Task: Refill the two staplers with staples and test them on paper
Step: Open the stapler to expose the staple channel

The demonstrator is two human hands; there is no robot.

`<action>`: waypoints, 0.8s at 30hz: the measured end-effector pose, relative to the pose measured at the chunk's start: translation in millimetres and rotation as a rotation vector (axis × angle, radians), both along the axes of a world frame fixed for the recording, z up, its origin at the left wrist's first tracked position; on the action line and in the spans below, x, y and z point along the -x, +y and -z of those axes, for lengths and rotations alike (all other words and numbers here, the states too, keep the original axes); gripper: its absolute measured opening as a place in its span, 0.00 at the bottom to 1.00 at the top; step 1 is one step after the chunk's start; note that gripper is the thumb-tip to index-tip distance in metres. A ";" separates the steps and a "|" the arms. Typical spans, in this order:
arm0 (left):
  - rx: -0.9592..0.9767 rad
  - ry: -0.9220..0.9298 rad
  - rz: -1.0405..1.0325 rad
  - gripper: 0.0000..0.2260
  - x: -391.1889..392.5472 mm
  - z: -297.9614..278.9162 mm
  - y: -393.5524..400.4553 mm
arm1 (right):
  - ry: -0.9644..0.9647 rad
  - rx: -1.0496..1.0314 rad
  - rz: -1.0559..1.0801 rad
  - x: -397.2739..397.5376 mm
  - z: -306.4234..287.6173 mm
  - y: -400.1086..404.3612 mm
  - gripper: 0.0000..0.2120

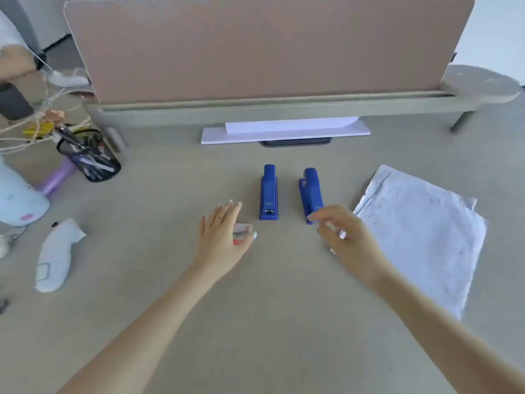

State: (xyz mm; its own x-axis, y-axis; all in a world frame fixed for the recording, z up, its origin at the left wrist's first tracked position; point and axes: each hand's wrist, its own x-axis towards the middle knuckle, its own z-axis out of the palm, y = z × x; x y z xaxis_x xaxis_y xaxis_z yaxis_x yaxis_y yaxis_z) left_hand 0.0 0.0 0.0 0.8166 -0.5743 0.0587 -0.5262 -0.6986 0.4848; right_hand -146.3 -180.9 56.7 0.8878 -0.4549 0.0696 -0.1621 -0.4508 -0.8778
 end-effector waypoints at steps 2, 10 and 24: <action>0.085 -0.054 0.006 0.30 1.7 20.3 6.1 | -0.002 0.107 -0.078 -3.4 26.1 19.4 0.14; 0.187 -0.220 0.022 0.25 5.6 47.0 17.3 | -0.080 0.099 0.013 -38.7 80.4 31.6 0.08; 0.297 -0.083 -0.020 0.15 -55.3 46.0 -18.4 | -0.082 0.124 0.260 -141.2 92.7 21.8 0.13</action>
